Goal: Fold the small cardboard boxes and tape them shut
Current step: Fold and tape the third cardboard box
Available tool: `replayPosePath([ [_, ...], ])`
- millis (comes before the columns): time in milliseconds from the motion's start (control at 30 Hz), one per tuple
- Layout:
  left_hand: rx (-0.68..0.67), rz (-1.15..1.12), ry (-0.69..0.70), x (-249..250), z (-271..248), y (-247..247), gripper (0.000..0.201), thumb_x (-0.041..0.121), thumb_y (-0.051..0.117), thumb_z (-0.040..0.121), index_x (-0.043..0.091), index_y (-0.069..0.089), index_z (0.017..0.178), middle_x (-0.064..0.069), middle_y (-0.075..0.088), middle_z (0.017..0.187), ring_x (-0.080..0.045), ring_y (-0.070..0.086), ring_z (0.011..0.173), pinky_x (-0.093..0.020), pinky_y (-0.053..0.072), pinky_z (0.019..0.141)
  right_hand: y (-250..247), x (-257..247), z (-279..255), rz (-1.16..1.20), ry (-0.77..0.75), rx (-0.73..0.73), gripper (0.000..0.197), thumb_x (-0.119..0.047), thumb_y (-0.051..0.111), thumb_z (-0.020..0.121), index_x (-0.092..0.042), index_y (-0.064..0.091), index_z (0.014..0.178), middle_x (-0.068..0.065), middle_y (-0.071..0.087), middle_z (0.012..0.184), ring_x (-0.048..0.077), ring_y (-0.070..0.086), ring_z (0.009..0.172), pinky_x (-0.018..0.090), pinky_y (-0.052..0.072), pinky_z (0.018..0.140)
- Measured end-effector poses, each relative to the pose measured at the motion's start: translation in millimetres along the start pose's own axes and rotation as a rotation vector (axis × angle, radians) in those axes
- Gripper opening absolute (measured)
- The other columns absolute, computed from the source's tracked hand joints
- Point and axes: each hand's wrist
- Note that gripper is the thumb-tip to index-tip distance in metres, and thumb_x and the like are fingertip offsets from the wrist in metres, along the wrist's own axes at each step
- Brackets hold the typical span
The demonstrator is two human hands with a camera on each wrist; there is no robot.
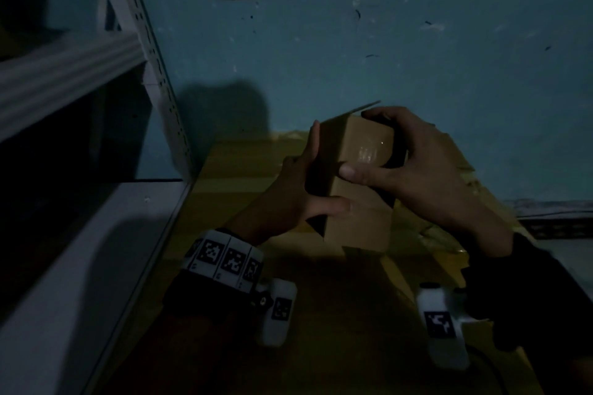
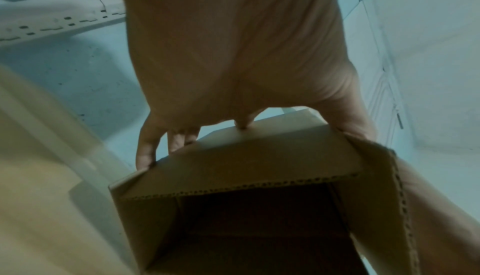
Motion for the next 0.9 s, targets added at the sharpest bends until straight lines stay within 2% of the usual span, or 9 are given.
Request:
replayPosePath([
  [100,-0.010,-0.002,0.016,0.9,0.5,0.5,0.129,0.045,0.080,0.064,0.046,-0.015,0.151,0.003,0.042,0.149,-0.019,0.043,0.134,-0.051,0.050,0.100,2.4,0.0,1.3,0.044,0.030,0.004,0.079,-0.037,0.088,0.059,-0.018,0.054,0.128,-0.012,0.062,0.115,-0.006,0.063,0.096,0.011,0.052,0.073],
  [200,-0.005,0.004,0.024,-0.4,0.8,-0.8,0.130,0.047,0.081,0.062,0.048,-0.014,0.150,0.001,0.043,0.148,-0.021,0.044,0.133,-0.052,0.050,0.100,-4.1,-0.5,3.3,0.037,0.057,-0.034,0.074,-0.031,0.089,0.062,-0.017,0.057,0.127,-0.008,0.066,0.113,-0.001,0.066,0.094,0.013,0.053,0.070],
  [300,-0.007,0.017,0.005,-1.2,0.5,-1.5,0.132,0.054,0.084,0.057,0.057,-0.014,0.146,-0.001,0.039,0.151,-0.026,0.038,0.137,-0.058,0.046,0.101,-9.6,-1.2,3.4,0.010,0.069,-0.056,0.076,-0.038,0.087,0.060,-0.018,0.059,0.127,-0.005,0.068,0.113,0.008,0.068,0.097,0.026,0.057,0.076],
  [367,-0.016,0.013,-0.006,0.4,-0.1,-1.8,0.133,0.053,0.085,0.057,0.057,-0.014,0.147,0.001,0.041,0.149,-0.025,0.040,0.136,-0.057,0.045,0.102,-11.6,-2.2,2.9,-0.035,0.066,-0.069,0.075,-0.043,0.086,0.060,-0.020,0.061,0.127,-0.006,0.069,0.113,0.012,0.068,0.100,0.038,0.059,0.083],
  [533,-0.027,-0.011,0.014,-0.1,-0.3,-3.6,0.129,0.025,0.084,0.071,0.040,-0.013,0.153,0.016,0.052,0.131,-0.006,0.051,0.124,-0.042,0.052,0.099,-17.1,-1.6,3.3,-0.027,0.072,-0.101,0.066,-0.022,0.089,0.069,-0.017,0.061,0.129,-0.005,0.068,0.116,0.014,0.066,0.107,0.047,0.057,0.093],
  [600,-0.036,-0.020,0.026,0.0,-0.5,-3.7,0.124,0.014,0.082,0.075,0.036,-0.011,0.154,0.024,0.053,0.123,0.011,0.053,0.113,-0.026,0.054,0.091,-16.4,-1.1,2.6,-0.042,0.065,-0.090,0.064,-0.019,0.089,0.072,-0.018,0.060,0.129,-0.005,0.068,0.116,0.013,0.066,0.106,0.044,0.057,0.092],
  [667,-0.040,-0.017,0.031,1.0,-0.7,-3.3,0.121,0.010,0.080,0.076,0.036,-0.008,0.155,0.028,0.053,0.117,0.018,0.054,0.104,-0.014,0.054,0.082,-13.6,-1.1,1.6,-0.052,0.064,-0.065,0.061,-0.018,0.088,0.074,-0.021,0.060,0.128,-0.008,0.067,0.113,0.004,0.064,0.098,0.026,0.056,0.084],
  [733,-0.028,-0.020,0.034,1.9,-0.7,-2.8,0.119,0.007,0.079,0.077,0.035,-0.006,0.155,0.030,0.054,0.112,0.020,0.054,0.100,-0.011,0.052,0.079,-10.2,-2.3,0.6,-0.065,0.066,-0.046,0.057,-0.015,0.084,0.075,-0.022,0.059,0.126,-0.009,0.065,0.110,-0.003,0.061,0.090,0.008,0.049,0.068],
  [900,-0.025,-0.018,0.038,2.0,-0.2,-2.1,0.119,0.012,0.080,0.077,0.034,-0.008,0.155,0.026,0.056,0.117,0.013,0.055,0.107,-0.014,0.053,0.083,-6.4,-2.6,1.8,0.001,0.085,-0.022,0.052,-0.009,0.081,0.076,-0.018,0.058,0.122,-0.003,0.064,0.107,0.001,0.061,0.086,0.007,0.048,0.059],
])
Point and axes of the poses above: each hand's wrist, its own z-axis towards the middle knuckle, its own y-axis out of the palm, x = y × z
